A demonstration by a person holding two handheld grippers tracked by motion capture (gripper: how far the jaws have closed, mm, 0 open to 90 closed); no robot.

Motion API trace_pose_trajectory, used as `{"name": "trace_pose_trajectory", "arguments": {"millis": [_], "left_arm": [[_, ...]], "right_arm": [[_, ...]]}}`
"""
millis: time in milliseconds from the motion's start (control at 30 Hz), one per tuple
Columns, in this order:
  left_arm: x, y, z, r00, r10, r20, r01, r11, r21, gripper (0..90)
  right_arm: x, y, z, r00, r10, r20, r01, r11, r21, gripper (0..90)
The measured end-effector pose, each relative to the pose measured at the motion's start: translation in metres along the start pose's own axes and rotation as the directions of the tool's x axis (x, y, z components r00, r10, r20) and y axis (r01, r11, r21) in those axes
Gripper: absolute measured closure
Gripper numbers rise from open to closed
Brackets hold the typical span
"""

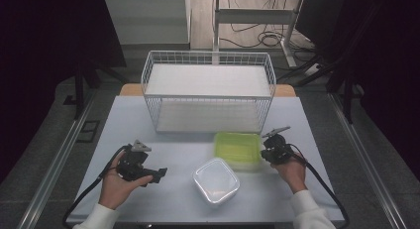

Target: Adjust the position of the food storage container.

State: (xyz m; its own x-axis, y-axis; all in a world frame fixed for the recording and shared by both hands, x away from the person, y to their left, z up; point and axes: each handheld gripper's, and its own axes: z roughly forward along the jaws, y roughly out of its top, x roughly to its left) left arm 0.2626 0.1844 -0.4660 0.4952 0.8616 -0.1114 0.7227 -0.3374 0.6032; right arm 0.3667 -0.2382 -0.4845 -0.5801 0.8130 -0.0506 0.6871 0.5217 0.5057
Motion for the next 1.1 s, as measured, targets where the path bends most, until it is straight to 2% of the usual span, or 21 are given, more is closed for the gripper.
{"name": "trace_pose_trajectory", "arguments": {"millis": [600, 800, 933, 1100], "left_arm": [[0.001, 0.0, 0.002, 1.0, 0.003, -0.004, -0.003, 1.0, 0.006, 10.5], [0.001, 0.001, 0.004, 1.0, 0.001, -0.001, -0.001, 1.0, 0.009, 10.5], [0.002, 0.001, 0.007, 1.0, 0.006, -0.005, -0.006, 0.9999, 0.013, 10.5], [0.003, 0.001, 0.007, 0.9998, 0.012, -0.015, -0.012, 0.9999, 0.009, 10.5]], "right_arm": [[0.026, 0.027, 0.019, 0.9975, -0.063, -0.031, 0.063, 0.998, -0.02, 88.7], [0.028, 0.03, 0.023, 0.9975, -0.058, -0.041, 0.057, 0.998, -0.027, 88.7], [0.031, 0.032, 0.026, 0.9956, -0.08, -0.049, 0.078, 0.996, -0.032, 88.7], [0.033, 0.035, 0.027, 0.9951, -0.085, -0.05, 0.084, 0.996, -0.035, 88.7]]}}
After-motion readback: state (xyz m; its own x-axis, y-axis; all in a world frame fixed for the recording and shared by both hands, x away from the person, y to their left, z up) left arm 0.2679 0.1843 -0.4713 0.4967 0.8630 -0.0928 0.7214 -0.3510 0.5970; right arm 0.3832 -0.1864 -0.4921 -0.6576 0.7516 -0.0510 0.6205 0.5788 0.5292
